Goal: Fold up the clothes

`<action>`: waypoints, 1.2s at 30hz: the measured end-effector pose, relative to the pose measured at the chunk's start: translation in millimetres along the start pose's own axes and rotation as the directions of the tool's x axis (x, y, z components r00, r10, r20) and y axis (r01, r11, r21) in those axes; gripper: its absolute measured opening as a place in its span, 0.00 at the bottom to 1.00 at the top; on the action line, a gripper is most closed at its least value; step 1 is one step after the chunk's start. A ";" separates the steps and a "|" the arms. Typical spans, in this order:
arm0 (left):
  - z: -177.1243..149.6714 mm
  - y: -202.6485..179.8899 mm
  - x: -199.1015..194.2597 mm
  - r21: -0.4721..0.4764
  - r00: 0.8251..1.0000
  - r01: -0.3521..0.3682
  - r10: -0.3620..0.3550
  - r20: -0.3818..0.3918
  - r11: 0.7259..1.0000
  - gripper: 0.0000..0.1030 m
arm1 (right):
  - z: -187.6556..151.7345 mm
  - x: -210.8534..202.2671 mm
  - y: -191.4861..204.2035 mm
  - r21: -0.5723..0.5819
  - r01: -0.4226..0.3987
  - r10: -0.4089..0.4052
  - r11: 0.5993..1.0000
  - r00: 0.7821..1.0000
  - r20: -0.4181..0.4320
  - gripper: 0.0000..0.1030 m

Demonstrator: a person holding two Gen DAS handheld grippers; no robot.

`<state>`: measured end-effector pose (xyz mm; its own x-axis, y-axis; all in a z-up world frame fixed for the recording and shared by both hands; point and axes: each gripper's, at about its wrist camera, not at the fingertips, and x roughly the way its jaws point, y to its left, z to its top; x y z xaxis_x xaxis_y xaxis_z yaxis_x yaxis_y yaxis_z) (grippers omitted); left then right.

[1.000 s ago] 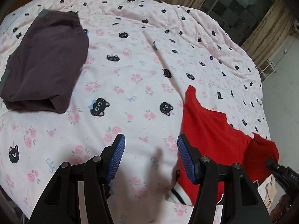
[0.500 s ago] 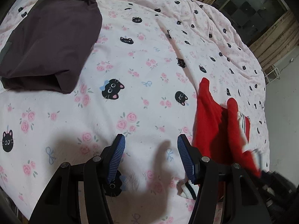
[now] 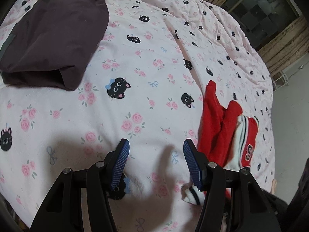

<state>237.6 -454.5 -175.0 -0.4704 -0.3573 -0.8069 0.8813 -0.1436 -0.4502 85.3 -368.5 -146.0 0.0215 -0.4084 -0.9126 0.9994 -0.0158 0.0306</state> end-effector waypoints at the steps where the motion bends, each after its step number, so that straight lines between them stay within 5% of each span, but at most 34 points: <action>1: -0.7 0.4 -1.0 -0.009 1.000 0.009 -0.009 -0.002 1.000 0.51 | -1.7 -1.2 3.2 -0.014 -0.016 0.016 1.000 1.000 0.004 0.40; 4: -2.3 1.5 -2.4 -0.029 1.000 0.026 -0.026 -0.007 0.999 0.51 | -4.6 -11.8 11.7 -0.046 -0.080 0.081 0.996 0.996 0.024 0.58; 10: -6.7 -2.1 -2.2 -0.018 1.000 0.015 -0.015 -0.003 1.000 0.51 | 2.0 -57.9 6.4 -0.112 -0.183 0.193 0.977 0.977 0.087 0.56; 14: -21.4 -19.1 -2.2 0.042 0.999 0.038 -0.037 -0.027 0.998 0.51 | 37.2 -77.3 -52.8 0.050 -0.142 0.134 0.989 0.982 0.135 0.56; 17: -38.5 -36.0 2.7 0.111 0.998 0.042 -0.036 -0.060 0.993 0.51 | 71.8 -68.6 -97.5 0.203 -0.160 0.141 0.966 0.984 0.105 0.57; 24: -45.9 -42.3 1.2 0.130 0.998 0.034 -0.027 -0.056 0.991 0.51 | 141.0 -3.0 -142.8 0.335 -0.014 0.028 0.942 0.999 -0.036 0.56; 32: -42.5 -38.6 -6.9 0.128 0.998 0.057 -0.052 -0.045 0.990 0.51 | 152.0 65.4 -167.5 0.406 0.000 0.115 0.914 0.959 -0.259 0.56; 36: -43.7 -41.1 -1.2 0.120 0.996 0.068 -0.060 -0.073 0.990 0.51 | 150.9 72.2 -160.4 0.379 0.015 0.102 0.925 0.952 -0.288 0.35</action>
<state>200.0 -407.8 -172.3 -0.5243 -0.2796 -0.8043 0.8462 -0.2772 -0.4552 -77.5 -533.2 -155.3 0.1302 -0.1276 -0.9832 0.9150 -0.3665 0.1687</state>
